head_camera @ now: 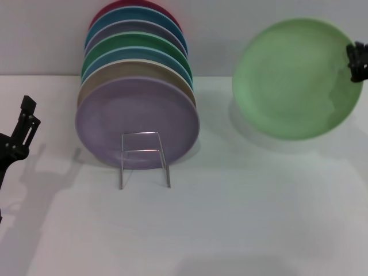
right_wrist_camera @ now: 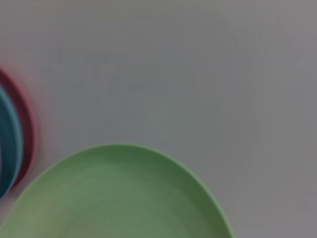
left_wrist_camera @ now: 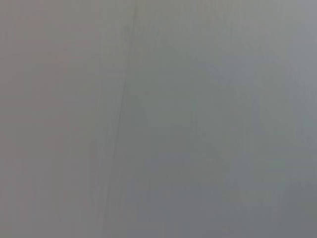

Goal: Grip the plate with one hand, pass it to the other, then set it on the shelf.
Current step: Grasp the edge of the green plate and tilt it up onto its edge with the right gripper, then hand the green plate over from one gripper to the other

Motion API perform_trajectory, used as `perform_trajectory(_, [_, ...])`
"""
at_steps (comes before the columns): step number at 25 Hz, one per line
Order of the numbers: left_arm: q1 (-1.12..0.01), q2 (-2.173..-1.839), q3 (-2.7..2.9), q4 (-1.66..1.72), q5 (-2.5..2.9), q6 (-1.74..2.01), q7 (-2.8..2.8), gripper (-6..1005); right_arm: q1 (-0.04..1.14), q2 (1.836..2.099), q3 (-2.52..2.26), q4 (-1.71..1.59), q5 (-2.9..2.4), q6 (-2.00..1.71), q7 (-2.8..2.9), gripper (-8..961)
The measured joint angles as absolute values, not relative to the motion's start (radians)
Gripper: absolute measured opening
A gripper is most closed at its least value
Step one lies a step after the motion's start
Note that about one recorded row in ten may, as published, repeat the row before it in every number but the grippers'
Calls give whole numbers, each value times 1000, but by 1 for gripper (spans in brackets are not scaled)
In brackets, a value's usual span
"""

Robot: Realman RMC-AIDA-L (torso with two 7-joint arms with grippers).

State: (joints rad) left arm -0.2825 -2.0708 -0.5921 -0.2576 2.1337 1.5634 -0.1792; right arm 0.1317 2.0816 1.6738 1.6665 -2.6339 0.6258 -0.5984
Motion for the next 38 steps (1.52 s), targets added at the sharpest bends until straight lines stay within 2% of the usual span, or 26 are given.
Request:
perform_trajectory(10, [-282,-2070,-592,-258,2134,1567,-180,775,81,2085,1514,1483,-2629,123,-589,20])
perform_trajectory(23, [-282,-2069,-592,-258,2134,1567,-175,773,100,2083,1320,1107,-2624,-467,-466,20])
perform_trajectory(38, [-276,-2069,-583,-260,2140,1566,-180,770,212,2086,1245,712,-2625,-868,-208,21])
